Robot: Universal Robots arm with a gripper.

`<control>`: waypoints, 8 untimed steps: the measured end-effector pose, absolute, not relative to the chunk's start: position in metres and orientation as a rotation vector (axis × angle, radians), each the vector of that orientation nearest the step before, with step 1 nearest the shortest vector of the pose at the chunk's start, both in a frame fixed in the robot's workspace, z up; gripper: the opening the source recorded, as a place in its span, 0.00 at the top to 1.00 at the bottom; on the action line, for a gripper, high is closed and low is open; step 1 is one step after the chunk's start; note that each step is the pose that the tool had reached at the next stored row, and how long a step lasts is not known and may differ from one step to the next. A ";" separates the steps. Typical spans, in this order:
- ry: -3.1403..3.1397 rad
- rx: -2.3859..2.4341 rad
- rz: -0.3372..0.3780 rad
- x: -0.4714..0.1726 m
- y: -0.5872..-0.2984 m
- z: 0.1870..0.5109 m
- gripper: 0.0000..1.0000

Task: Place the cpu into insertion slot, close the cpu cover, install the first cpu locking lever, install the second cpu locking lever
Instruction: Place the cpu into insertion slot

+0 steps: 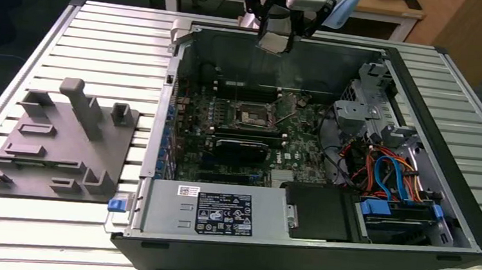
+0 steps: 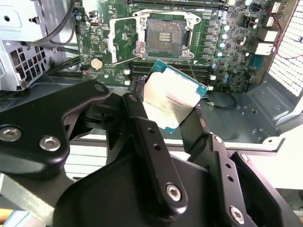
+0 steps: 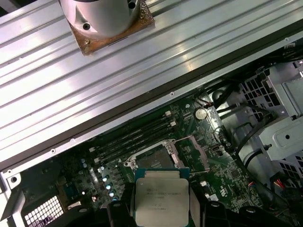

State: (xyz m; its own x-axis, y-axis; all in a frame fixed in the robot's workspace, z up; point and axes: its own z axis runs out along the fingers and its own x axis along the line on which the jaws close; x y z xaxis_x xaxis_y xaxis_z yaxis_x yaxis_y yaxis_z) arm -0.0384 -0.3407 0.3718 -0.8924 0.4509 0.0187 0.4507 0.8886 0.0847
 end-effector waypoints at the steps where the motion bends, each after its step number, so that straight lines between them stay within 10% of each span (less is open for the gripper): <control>1: 3.051 0.728 0.136 -0.038 -0.341 0.372 0.46; 8: 3.028 0.812 0.136 -0.038 -0.341 0.371 0.46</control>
